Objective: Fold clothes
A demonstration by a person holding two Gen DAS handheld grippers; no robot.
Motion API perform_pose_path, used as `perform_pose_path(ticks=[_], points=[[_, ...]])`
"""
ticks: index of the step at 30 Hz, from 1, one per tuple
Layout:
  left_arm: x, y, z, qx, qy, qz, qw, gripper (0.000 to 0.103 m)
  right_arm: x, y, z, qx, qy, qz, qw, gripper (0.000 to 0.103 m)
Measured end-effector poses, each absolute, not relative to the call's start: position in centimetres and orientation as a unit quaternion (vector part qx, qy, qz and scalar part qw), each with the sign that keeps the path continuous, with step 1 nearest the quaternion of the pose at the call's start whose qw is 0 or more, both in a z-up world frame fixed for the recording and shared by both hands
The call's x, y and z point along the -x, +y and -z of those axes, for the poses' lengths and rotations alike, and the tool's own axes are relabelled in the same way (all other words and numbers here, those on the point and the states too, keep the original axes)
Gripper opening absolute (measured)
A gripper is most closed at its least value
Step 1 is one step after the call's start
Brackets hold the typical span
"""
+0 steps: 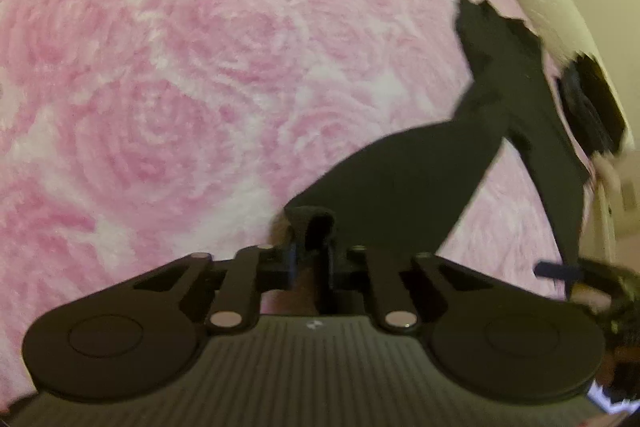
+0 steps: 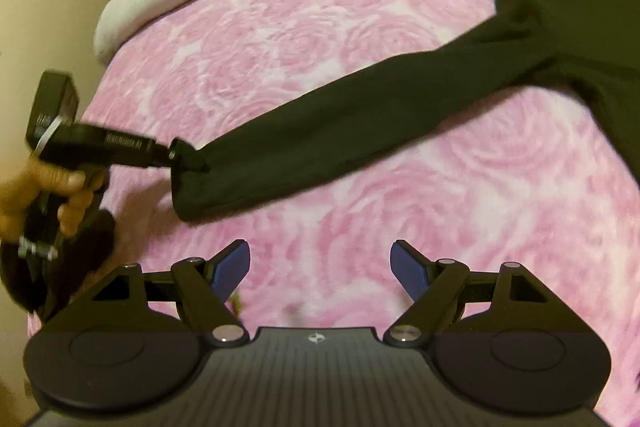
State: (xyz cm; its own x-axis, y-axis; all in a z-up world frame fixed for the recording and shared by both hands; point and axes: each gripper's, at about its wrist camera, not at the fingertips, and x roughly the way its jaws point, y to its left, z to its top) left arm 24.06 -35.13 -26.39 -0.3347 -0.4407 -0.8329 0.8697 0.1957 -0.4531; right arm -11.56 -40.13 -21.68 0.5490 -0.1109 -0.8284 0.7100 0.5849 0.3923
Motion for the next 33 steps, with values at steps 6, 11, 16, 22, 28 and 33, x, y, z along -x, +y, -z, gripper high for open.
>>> perform_pose_path(ticks=[6,11,16,22,28,33], points=[[-22.2,-32.8,21.3,-0.265,0.413,0.699,0.521,0.005,9.2,-38.7,22.3,-0.437,0.351,0.297,0.773,0.080],[-15.9,-28.8,18.2,-0.426,0.140,0.762,0.468,0.005,7.2,-38.0,23.3,-0.463,0.322,0.324,0.759,0.080],[-12.7,-25.3,20.3,-0.525,-0.076,0.745,0.405,0.005,7.1,-37.8,24.4,-0.481,0.317,0.344,0.741,0.080],[-15.0,-26.4,22.1,-0.558,0.038,0.730,0.393,0.010,7.5,-37.9,24.8,-0.480,0.320,0.348,0.739,0.080],[-22.4,-28.6,19.7,-0.447,0.264,0.704,0.485,0.027,6.8,-38.2,25.1,-0.498,0.296,0.338,0.742,0.080],[-23.8,-32.0,17.9,-0.397,0.304,0.726,0.473,0.044,5.6,-38.1,26.4,-0.518,0.277,0.344,0.733,0.080]])
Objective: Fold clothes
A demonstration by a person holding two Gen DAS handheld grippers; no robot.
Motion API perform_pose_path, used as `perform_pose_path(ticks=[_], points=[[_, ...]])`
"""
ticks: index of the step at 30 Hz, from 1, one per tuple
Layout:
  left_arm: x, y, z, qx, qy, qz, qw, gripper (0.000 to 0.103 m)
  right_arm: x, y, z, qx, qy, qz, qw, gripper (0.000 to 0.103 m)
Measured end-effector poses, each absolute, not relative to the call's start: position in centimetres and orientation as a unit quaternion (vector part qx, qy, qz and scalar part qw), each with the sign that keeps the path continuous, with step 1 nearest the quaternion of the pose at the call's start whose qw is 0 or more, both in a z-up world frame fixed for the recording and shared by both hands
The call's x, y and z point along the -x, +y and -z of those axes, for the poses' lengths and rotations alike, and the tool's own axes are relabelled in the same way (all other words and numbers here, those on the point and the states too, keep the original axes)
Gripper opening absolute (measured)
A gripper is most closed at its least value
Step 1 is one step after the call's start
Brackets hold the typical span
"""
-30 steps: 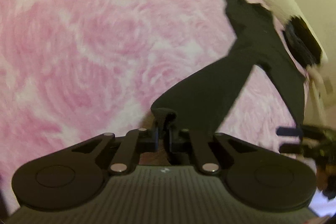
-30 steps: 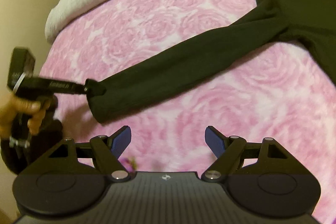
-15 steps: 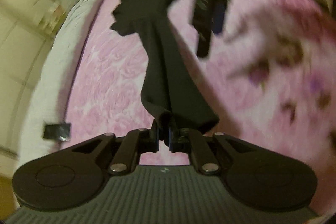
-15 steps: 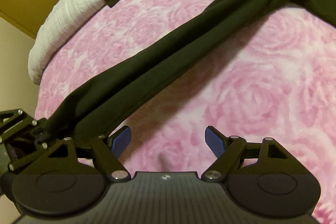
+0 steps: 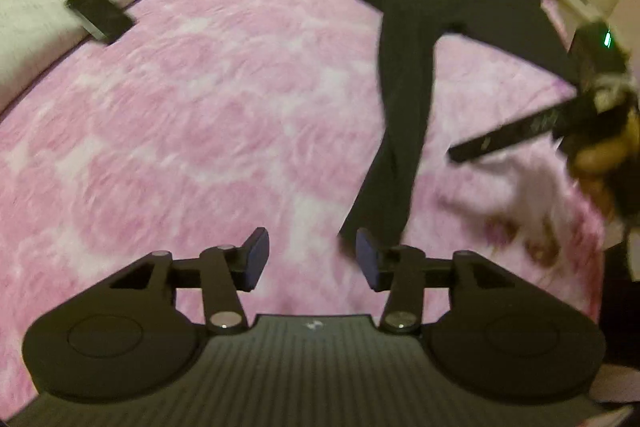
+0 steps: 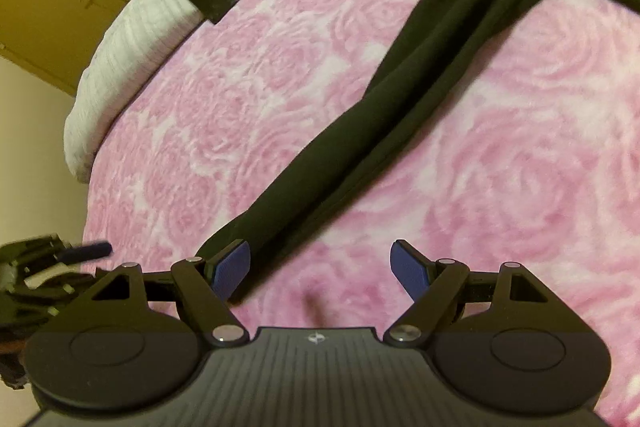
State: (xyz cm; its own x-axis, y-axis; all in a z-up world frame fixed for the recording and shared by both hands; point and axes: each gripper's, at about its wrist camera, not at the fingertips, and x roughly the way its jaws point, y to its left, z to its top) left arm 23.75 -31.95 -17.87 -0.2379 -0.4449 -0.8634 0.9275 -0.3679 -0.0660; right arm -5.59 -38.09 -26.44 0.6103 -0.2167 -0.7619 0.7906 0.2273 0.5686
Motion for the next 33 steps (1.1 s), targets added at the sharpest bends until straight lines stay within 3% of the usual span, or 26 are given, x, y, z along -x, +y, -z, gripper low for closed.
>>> perform_pose_path(ticks=[9,23,25,33], points=[[-15.0,-41.2,22.6,-0.418,0.309,0.783,0.342,0.043,9.2,-38.0,25.6,-0.512,0.229,0.414,0.717,0.080],[-9.3,-64.2,24.8,-0.312,0.431,0.764,0.366,0.043,19.5,-49.4,27.1,-0.537,0.169,0.472,0.679,0.080],[-8.1,-67.8,26.0,-0.305,0.447,0.756,0.369,0.038,20.2,-50.9,27.5,-0.542,0.171,0.464,0.679,0.080],[-2.0,-74.4,29.9,-0.349,0.468,0.745,0.323,0.035,22.0,-53.9,28.2,-0.528,0.200,0.431,0.703,0.080]])
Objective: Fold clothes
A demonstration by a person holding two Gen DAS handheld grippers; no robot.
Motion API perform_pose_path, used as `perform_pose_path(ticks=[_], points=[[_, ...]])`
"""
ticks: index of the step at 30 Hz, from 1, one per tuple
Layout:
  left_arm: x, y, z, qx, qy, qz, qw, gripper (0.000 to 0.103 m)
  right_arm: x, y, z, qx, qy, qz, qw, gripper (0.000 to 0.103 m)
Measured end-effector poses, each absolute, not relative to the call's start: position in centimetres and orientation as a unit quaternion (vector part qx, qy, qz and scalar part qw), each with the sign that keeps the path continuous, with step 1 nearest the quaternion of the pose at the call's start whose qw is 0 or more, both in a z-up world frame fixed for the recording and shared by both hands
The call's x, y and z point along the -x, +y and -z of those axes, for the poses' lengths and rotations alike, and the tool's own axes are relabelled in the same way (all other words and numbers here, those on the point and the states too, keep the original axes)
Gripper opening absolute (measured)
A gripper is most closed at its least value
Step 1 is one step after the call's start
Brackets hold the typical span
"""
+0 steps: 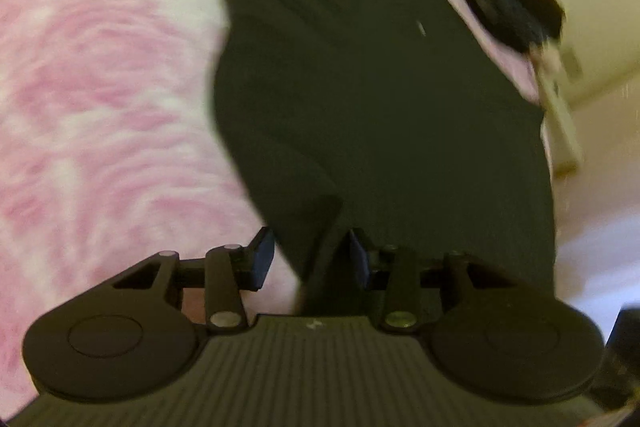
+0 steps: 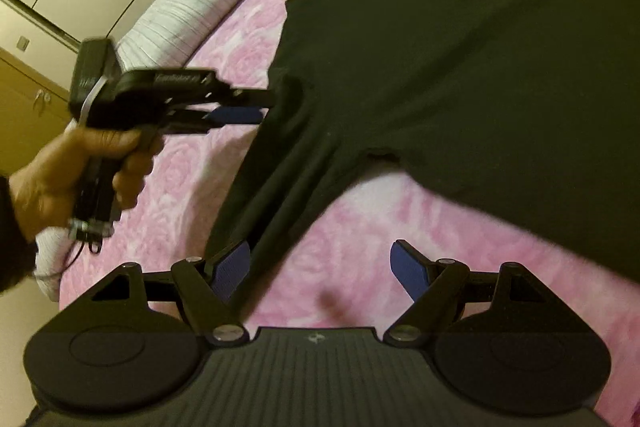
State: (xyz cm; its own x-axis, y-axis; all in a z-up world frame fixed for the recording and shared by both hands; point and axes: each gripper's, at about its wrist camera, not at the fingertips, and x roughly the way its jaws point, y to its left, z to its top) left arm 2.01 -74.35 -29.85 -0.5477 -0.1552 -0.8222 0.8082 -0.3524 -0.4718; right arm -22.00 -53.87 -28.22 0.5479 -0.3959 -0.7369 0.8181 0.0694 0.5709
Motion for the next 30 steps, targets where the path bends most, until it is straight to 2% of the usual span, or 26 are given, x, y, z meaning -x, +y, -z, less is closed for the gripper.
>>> perform_pose_path(ticks=[2,3,4,7,9,12,15,17,18,21,23,24,25,26,27,30], points=[[-0.9,-74.2,30.0,-0.368,0.451,0.747,0.321,0.027,22.6,-54.1,28.8,-0.540,0.195,0.433,0.694,0.080],[-1.0,-74.2,30.0,-0.367,0.453,0.748,0.315,0.012,22.8,-54.2,29.0,-0.546,0.191,0.434,0.691,0.080],[-1.5,-74.5,29.7,-0.362,0.454,0.750,0.315,0.006,23.0,-54.3,29.2,-0.552,0.187,0.434,0.687,0.080],[-4.2,-75.7,28.7,-0.363,0.428,0.755,0.340,0.006,23.0,-54.5,29.1,-0.555,0.179,0.433,0.687,0.080],[-6.5,-76.4,28.6,-0.373,0.417,0.735,0.382,0.000,22.6,-54.6,29.2,-0.556,0.174,0.429,0.690,0.080],[-9.7,-76.8,28.4,-0.349,0.442,0.723,0.399,0.000,21.9,-54.8,29.5,-0.562,0.166,0.416,0.695,0.080],[-11.1,-74.8,27.2,-0.335,0.446,0.736,0.383,0.005,20.5,-55.1,30.1,-0.571,0.156,0.404,0.698,0.080],[-11.2,-72.8,27.0,-0.331,0.458,0.745,0.355,0.020,19.8,-55.4,30.8,-0.586,0.143,0.398,0.691,0.077],[-11.1,-71.8,26.9,-0.331,0.462,0.748,0.341,0.033,19.5,-55.6,31.1,-0.593,0.137,0.399,0.686,0.075],[-10.5,-67.9,27.4,-0.363,0.448,0.757,0.308,0.035,18.3,-56.2,31.7,-0.601,0.127,0.397,0.683,0.069],[-10.1,-65.0,28.2,-0.395,0.428,0.757,0.296,0.035,17.6,-56.5,32.0,-0.602,0.128,0.393,0.683,0.056],[-10.0,-64.1,28.6,-0.405,0.424,0.756,0.290,0.032,17.5,-56.7,32.1,-0.606,0.127,0.391,0.681,0.046],[-9.9,-63.1,29.1,-0.415,0.419,0.756,0.284,0.019,17.3,-56.8,32.2,-0.610,0.126,0.389,0.679,0.032],[-9.8,-62.1,29.5,-0.426,0.414,0.755,0.278,0.009,17.5,-56.7,32.2,-0.613,0.123,0.395,0.673,0.028],[-10.1,-61.7,29.3,-0.421,0.412,0.756,0.285,0.002,17.8,-56.6,32.1,-0.616,0.120,0.402,0.667,0.025],[-11.3,-61.2,28.7,-0.399,0.413,0.756,0.312,0.001,18.6,-55.4,31.4,-0.610,0.120,0.416,0.663,0.024]])
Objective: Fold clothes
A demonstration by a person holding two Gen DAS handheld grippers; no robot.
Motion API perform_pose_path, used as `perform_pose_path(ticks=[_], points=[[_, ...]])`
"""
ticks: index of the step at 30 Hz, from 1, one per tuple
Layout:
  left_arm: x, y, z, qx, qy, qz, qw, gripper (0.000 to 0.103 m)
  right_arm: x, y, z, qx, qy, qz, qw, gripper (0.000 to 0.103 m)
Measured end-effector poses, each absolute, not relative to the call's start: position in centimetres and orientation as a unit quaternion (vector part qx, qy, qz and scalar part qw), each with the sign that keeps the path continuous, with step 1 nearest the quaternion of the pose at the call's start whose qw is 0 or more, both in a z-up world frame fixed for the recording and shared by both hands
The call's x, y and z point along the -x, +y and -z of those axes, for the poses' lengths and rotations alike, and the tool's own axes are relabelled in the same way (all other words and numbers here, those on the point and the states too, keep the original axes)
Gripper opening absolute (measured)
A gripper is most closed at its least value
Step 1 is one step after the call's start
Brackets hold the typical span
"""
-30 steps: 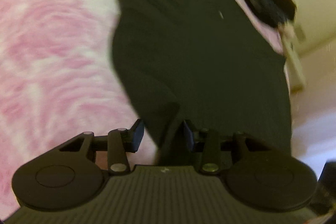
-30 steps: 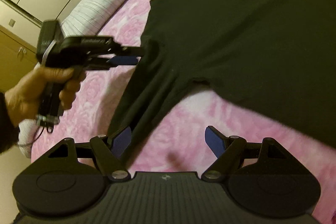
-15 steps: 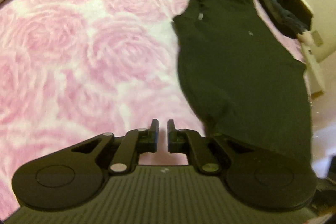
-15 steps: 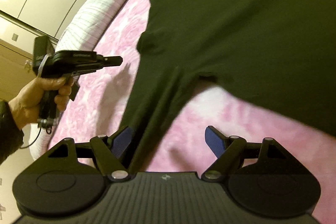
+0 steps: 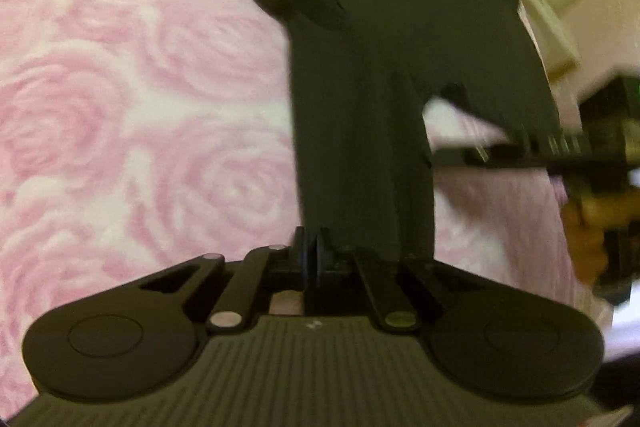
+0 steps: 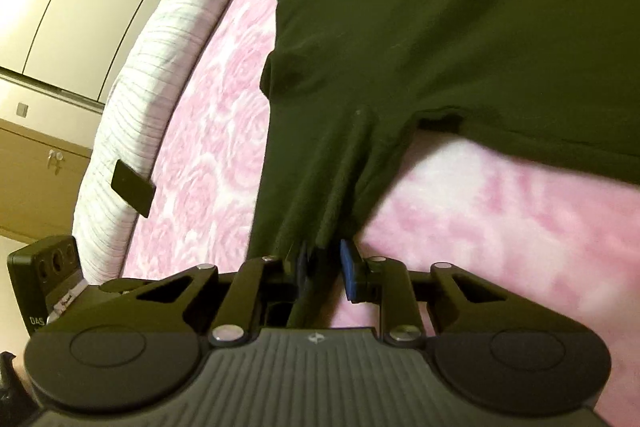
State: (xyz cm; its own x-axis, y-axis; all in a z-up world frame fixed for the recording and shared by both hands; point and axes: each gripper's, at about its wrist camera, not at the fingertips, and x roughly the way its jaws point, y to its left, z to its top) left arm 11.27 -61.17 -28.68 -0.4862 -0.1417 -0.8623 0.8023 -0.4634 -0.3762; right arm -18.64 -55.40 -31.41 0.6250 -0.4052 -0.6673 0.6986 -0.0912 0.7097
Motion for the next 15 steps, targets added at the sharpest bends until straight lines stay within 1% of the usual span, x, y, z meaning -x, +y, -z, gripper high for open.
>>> perform_pose_path(ticks=[4,6,8,9,10,11,12,13,14,15], points=[[-12.8,-61.4,28.0,-0.382,0.423,0.750,0.336,0.001,19.3,-53.2,31.2,-0.608,0.135,0.423,0.659,0.025],[-13.2,-61.2,27.8,-0.380,0.424,0.750,0.336,0.002,19.3,-52.1,31.4,-0.614,0.132,0.421,0.655,0.031],[-13.3,-61.1,28.0,-0.373,0.442,0.749,0.324,0.018,19.0,-51.2,31.5,-0.618,0.126,0.415,0.656,0.046],[-13.4,-61.1,28.1,-0.369,0.450,0.748,0.318,0.037,18.4,-51.0,31.5,-0.616,0.126,0.411,0.660,0.049],[-13.5,-61.1,28.2,-0.365,0.459,0.747,0.312,0.044,17.9,-50.9,31.5,-0.615,0.125,0.406,0.664,0.052],[-13.6,-60.6,28.3,-0.369,0.457,0.750,0.306,0.044,17.5,-50.7,31.5,-0.613,0.129,0.401,0.668,0.052],[-13.2,-60.3,28.6,-0.380,0.455,0.749,0.297,0.042,17.0,-50.6,31.4,-0.611,0.133,0.398,0.671,0.052],[-12.7,-60.0,29.0,-0.394,0.449,0.747,0.292,0.035,16.6,-50.5,31.4,-0.608,0.135,0.397,0.674,0.052],[-12.3,-59.6,29.5,-0.409,0.443,0.745,0.286,0.024,16.4,-50.4,31.4,-0.608,0.135,0.397,0.675,0.052],[-12.2,-59.5,29.7,-0.417,0.435,0.745,0.287,0.000,16.1,-50.3,31.3,-0.607,0.135,0.397,0.675,0.052]])
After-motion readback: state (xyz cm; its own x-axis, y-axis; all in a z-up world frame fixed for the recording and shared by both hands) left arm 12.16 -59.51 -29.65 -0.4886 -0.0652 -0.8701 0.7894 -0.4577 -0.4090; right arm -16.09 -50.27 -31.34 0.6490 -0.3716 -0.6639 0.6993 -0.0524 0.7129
